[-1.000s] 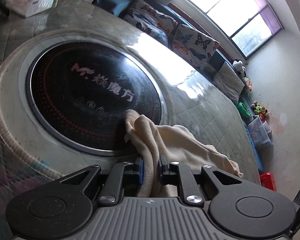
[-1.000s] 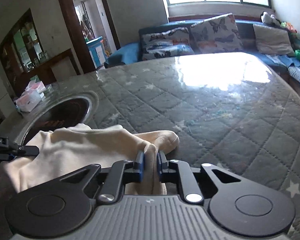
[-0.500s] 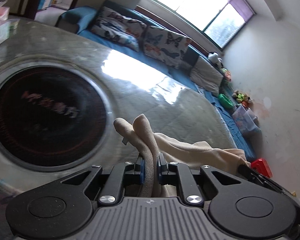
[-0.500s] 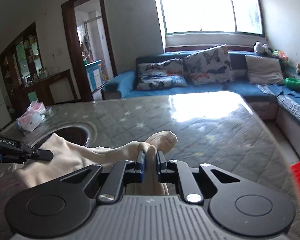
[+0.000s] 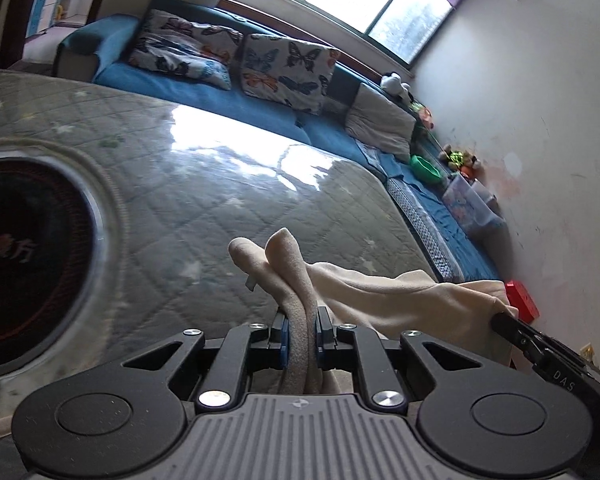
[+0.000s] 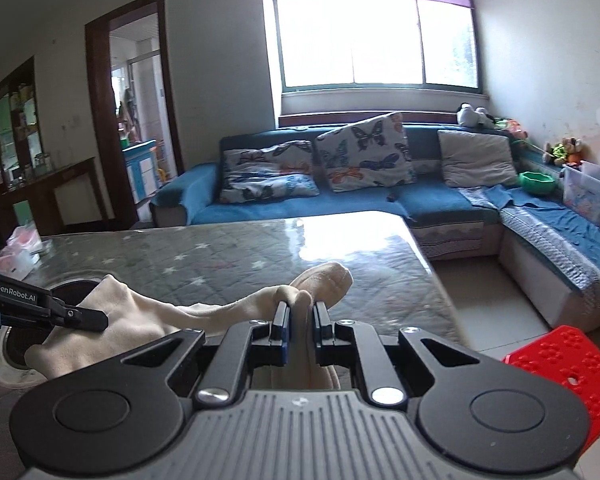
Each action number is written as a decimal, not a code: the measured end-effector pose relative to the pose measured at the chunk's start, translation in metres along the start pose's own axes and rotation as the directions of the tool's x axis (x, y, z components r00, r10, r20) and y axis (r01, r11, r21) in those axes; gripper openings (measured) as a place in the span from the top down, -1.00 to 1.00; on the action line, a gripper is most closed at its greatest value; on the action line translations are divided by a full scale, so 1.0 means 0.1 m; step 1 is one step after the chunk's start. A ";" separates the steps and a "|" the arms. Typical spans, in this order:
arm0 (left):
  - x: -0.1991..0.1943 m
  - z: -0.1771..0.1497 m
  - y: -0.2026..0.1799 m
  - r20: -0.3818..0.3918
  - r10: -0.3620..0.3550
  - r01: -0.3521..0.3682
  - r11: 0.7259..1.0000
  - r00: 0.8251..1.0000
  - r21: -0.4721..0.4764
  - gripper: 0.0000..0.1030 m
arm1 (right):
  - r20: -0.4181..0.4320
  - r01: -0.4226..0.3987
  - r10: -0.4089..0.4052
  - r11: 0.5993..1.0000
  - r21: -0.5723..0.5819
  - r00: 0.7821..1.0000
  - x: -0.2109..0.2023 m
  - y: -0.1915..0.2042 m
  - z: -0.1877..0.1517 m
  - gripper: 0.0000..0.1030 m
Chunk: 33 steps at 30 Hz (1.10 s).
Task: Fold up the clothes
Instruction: 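Lift the bundle with both tools and carry it across the table, then lower the bundle onto the table and open both tools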
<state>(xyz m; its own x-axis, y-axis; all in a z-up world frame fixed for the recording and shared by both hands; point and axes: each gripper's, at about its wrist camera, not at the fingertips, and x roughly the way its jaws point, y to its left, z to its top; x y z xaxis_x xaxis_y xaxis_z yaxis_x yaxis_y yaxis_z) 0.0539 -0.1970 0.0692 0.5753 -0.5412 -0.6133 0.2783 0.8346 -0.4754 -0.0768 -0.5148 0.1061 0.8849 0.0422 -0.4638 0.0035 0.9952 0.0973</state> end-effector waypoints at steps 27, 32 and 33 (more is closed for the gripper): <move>0.51 -0.18 -0.15 -0.102 0.052 -0.047 0.997 0.993 0.055 0.68 | -0.108 0.129 -0.121 0.989 0.073 0.987 0.35 -0.54 -0.31 0.78; 0.52 -0.21 -0.11 -0.111 0.069 -0.063 0.997 0.991 0.054 0.61 | -0.133 0.152 -0.140 0.985 0.083 0.981 0.41 -0.60 -0.37 0.71; 0.53 -0.22 -0.10 -0.112 0.071 -0.065 0.996 0.991 0.054 0.54 | -0.134 0.156 -0.144 0.984 0.083 0.980 0.42 -0.60 -0.38 0.70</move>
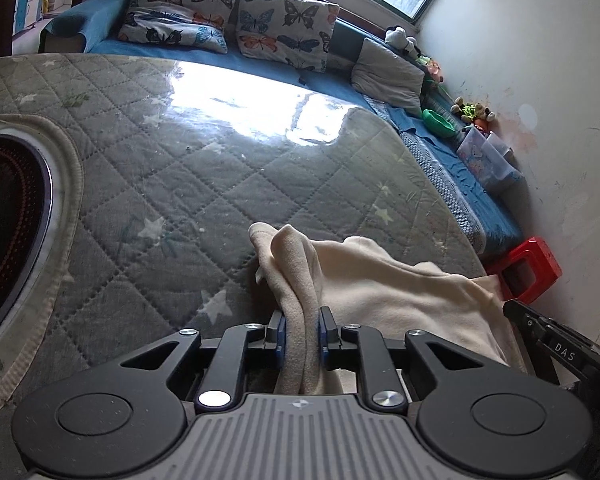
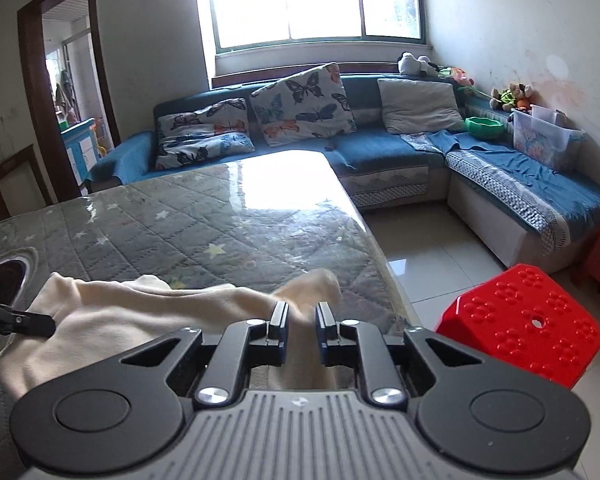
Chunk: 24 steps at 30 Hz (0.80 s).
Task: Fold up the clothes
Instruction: 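Lower the bundle onto the table and open both tools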
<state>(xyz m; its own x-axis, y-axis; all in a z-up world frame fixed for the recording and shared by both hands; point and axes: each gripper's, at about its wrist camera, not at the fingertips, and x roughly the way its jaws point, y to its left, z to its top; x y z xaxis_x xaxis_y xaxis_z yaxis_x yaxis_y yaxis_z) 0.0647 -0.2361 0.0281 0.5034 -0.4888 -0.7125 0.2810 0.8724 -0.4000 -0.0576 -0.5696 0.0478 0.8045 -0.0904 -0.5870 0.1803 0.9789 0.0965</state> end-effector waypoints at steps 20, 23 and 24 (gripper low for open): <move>0.00 0.11 0.07 0.030 0.050 -0.050 0.999 0.998 0.007 0.06 | -0.046 -0.071 0.069 0.996 -0.048 0.997 0.45 0.48 0.05 0.45; 0.02 0.17 0.03 0.045 0.057 -0.059 0.998 0.997 0.028 0.03 | -0.058 -0.059 0.056 0.997 -0.048 0.997 0.55 0.51 0.05 0.45; 0.05 0.18 0.02 0.046 0.062 -0.064 0.997 0.997 0.034 0.01 | -0.061 -0.057 0.054 0.997 -0.050 0.997 0.56 0.51 0.04 0.43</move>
<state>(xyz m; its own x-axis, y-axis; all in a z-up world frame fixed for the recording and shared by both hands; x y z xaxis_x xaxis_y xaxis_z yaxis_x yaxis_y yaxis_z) 0.0825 -0.2367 0.0347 0.5573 -0.4328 -0.7086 0.2759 0.9014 -0.3337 -0.0011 -0.5250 0.0229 0.7773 -0.0266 -0.6285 0.1060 0.9904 0.0892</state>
